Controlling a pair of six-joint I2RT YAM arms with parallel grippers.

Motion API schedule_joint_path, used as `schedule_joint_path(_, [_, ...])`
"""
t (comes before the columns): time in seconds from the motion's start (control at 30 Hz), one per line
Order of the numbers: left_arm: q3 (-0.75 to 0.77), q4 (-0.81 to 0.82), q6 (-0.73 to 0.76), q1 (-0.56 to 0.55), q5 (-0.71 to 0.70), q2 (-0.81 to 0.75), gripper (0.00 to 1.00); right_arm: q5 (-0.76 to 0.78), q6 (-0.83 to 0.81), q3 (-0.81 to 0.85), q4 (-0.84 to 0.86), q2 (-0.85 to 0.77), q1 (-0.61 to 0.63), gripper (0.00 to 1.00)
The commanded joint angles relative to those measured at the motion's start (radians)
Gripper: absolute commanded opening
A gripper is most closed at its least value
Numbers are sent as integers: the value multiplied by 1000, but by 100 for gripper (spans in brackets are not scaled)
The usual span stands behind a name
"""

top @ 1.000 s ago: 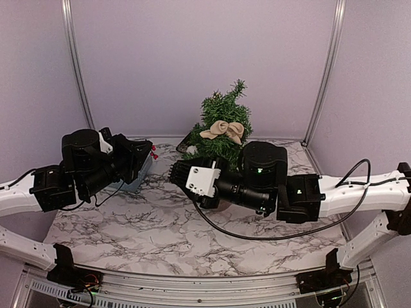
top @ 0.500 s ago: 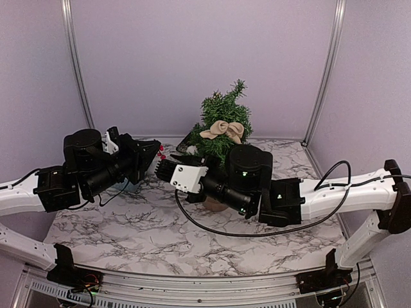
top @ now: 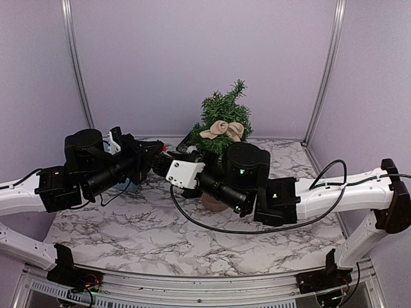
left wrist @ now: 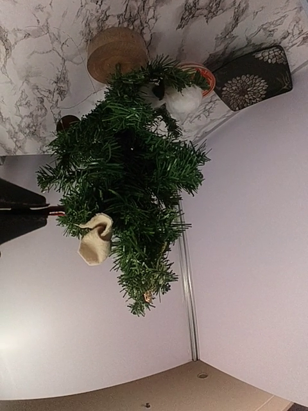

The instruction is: Decorate the small christmas tree

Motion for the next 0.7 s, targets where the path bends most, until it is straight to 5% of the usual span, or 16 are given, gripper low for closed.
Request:
schedule_joint_path(0.0, [8,39,12,-10,12,7,0,13,-2,46,29,8,7,10])
schedule_joint_path(0.1, [8,39,13,-10,16,9,0,11,1,44,31,8,5,0])
schedule_joint_path(0.27, [8,37,27,-10,7,6,0,5,11,34,19,-6,5,0])
schedule_joint_path(0.43, [-10,-2,154,-5,-89,-68,39,-14,59,12,-28,-52,-3,0])
schedule_joint_path(0.67, [0,-77,666,30,-152,-213,69,-177,279,-35,-194,-180,-75,0])
